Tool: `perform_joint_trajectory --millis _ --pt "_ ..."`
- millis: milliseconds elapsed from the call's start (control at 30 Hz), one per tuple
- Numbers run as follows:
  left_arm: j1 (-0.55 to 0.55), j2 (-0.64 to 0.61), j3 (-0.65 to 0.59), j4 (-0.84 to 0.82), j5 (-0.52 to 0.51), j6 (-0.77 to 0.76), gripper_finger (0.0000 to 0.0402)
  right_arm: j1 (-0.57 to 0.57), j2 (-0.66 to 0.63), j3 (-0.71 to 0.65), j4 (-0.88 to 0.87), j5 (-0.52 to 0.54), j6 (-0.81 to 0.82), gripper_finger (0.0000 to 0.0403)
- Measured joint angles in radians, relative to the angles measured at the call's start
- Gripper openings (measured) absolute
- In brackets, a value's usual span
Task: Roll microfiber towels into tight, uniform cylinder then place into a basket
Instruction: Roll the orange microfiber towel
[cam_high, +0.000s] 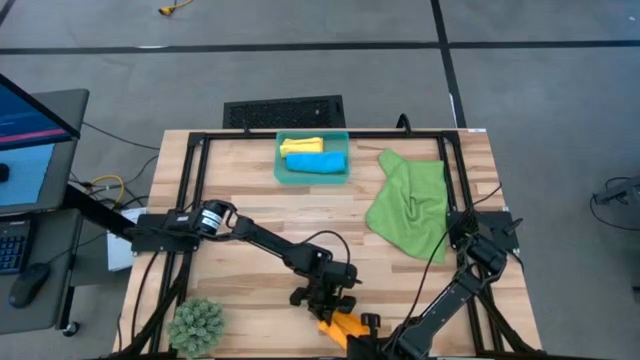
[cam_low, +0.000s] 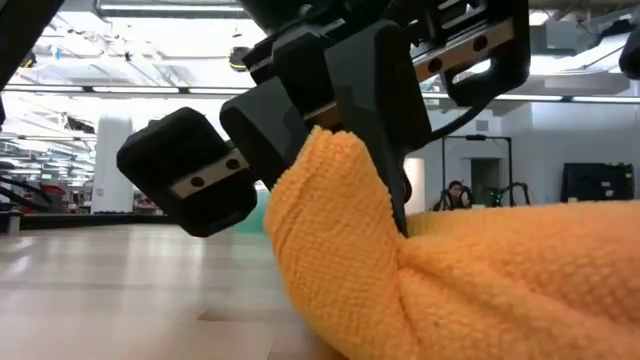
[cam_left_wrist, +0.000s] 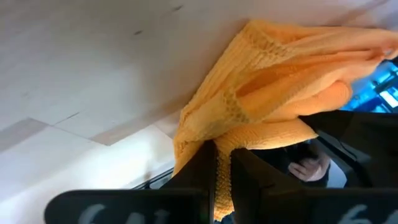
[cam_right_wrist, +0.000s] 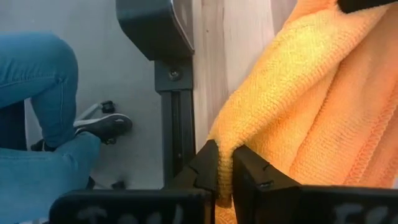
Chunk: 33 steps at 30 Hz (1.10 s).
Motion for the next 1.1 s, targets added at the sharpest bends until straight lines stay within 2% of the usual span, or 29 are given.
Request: perform_joint_trajectory --millis 433,600,800,967,1100 --pt "-0.011 -0.002 0.0 -0.004 -0.067 0.018 0.0018 -0.015 0.0 0.001 -0.012 -0.002 -0.001 0.0129" --pt "-0.023 -0.002 0.0 -0.008 -0.077 0.034 0.0018 -0.003 -0.006 0.002 -0.057 0.01 0.001 0.0135" --pt "-0.023 -0.002 -0.002 -0.02 -0.07 0.031 0.0018 0.059 -0.017 0.0 -0.151 0.027 0.037 0.0124" --pt "-0.02 -0.001 -0.002 -0.024 -0.063 0.035 0.0018 0.122 -0.029 0.0 -0.139 0.135 -0.022 0.0118" --pt "-0.021 0.0 -0.002 -0.023 -0.062 0.035 0.0018 0.167 -0.033 0.0 -0.044 0.318 -0.197 0.0118"
